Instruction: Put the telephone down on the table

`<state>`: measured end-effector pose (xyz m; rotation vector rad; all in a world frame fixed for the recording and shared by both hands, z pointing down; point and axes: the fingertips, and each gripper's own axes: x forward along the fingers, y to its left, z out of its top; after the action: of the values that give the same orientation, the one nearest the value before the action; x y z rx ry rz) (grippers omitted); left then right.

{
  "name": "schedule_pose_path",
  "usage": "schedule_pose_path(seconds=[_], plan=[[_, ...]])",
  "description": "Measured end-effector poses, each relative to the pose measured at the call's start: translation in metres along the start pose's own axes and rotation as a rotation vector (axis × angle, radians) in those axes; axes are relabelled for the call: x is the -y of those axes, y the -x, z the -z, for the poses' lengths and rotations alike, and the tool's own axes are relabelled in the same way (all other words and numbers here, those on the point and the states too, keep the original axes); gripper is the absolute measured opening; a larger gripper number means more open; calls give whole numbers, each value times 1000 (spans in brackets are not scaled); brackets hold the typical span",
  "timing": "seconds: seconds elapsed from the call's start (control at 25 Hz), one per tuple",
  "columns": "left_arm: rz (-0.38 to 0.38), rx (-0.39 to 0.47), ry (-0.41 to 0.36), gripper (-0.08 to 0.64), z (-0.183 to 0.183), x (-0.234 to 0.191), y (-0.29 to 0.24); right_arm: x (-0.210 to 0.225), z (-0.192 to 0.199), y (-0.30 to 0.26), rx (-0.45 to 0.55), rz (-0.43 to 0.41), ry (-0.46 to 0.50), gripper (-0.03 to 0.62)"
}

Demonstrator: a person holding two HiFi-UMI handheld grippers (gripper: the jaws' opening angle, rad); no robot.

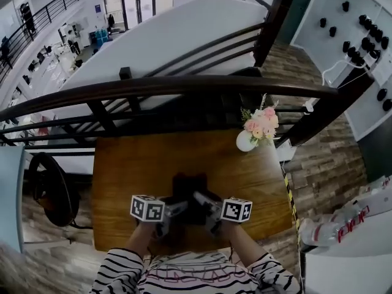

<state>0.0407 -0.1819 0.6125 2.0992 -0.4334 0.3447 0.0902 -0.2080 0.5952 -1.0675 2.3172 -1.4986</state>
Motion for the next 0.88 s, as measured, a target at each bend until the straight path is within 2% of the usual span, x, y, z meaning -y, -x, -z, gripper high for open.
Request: schedule_pose_path(seconds=[0.28, 0.88], plan=[[-47, 45, 30, 196, -30, -30, -45, 50, -37, -17, -73, -32, 7, 209], [-129, 80, 42, 196, -100, -86, -97, 105, -110, -71, -115, -99, 17, 210]])
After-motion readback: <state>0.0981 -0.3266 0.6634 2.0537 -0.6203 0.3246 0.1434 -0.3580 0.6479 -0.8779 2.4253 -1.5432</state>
